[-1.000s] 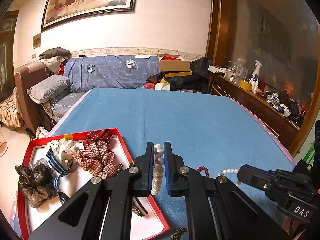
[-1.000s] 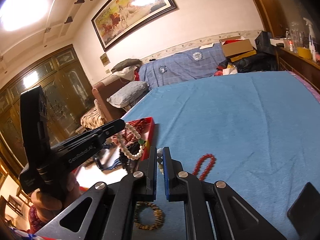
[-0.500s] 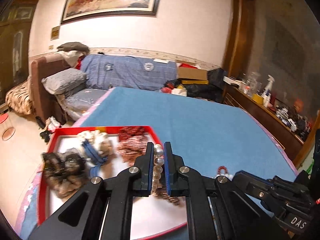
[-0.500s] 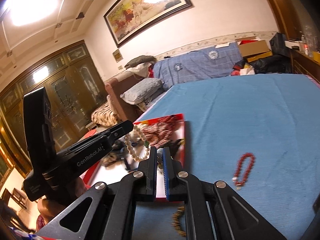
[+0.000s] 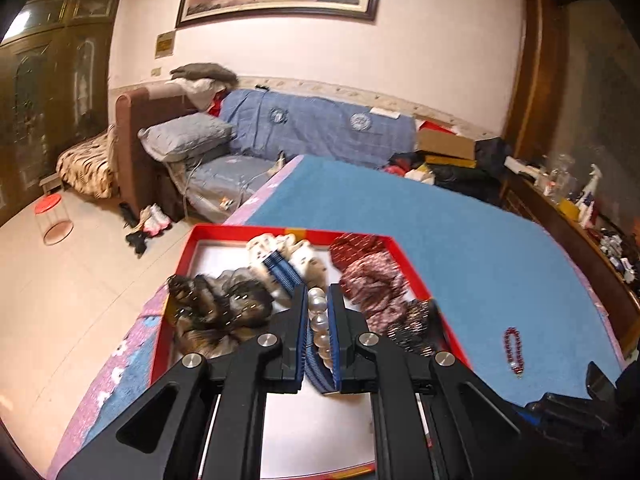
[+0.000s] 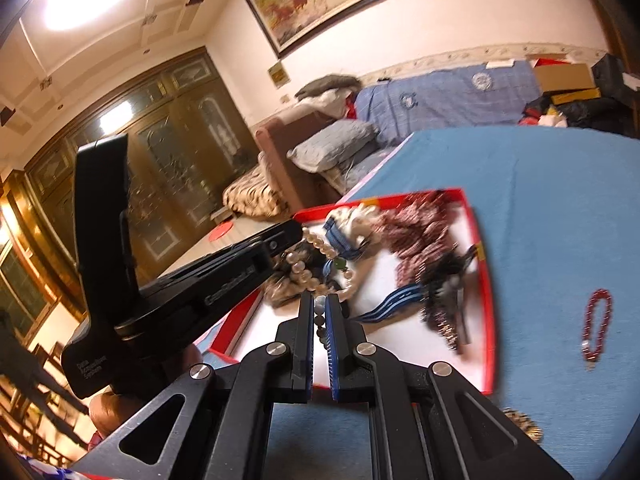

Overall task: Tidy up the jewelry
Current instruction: 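Carry both held bracelets over the red box, then lower both bracelets into the box and open both tools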

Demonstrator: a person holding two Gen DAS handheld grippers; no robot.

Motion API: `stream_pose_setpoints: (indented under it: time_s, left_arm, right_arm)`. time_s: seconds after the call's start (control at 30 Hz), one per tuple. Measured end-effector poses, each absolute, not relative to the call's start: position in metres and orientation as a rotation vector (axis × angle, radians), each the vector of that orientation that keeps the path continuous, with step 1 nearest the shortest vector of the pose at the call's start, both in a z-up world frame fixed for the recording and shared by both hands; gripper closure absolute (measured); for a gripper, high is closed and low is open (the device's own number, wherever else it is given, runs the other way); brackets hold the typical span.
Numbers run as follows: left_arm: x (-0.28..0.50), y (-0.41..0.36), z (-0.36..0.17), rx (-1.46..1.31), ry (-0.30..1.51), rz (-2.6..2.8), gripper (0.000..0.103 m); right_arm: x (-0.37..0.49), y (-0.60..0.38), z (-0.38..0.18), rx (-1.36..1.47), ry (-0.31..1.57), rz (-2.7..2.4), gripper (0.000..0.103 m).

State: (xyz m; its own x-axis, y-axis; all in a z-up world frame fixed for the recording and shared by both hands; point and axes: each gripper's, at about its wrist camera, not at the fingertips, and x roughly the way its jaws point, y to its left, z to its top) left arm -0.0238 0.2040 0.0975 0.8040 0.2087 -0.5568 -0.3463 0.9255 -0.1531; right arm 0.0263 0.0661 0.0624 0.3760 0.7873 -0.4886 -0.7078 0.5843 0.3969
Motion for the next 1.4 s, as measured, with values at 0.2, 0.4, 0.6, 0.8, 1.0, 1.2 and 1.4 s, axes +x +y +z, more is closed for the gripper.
stream_pose_setpoints:
  time_s: [0.2,0.4,0.6,0.8,1.0,1.2,1.4]
  left_arm:
    - [-0.014,0.209,0.082,-0.247,0.635,0.330,0.094]
    - [-0.008,0.213,0.075,-0.242,0.674,0.359,0.094]
    - [0.001,0.214,0.067,-0.237,0.717,0.389,0.094]
    - [0.004,0.216,0.063,-0.249,0.740,0.402,0.094]
    - [0.007,0.217,0.057,-0.238,0.763,0.419,0.094]
    - [0.006,0.216,0.056,-0.222,0.767,0.419,0.094]
    - [0.008,0.209,0.052,-0.184,0.777,0.425,0.094]
  right_arm:
    - [0.042,0.068,0.044,0.119,0.755,0.917,0.096]
    - [0.045,0.062,0.040,0.111,0.763,0.886,0.096]
    - [0.046,0.059,0.039,0.103,0.763,0.858,0.096]
    - [0.053,0.056,0.036,0.116,0.790,0.829,0.096]
    - [0.053,0.055,0.033,0.113,0.802,0.821,0.096]
    - [0.054,0.053,0.034,0.123,0.801,0.817,0.096]
    - [0.053,0.052,0.034,0.114,0.802,0.818,0.096]
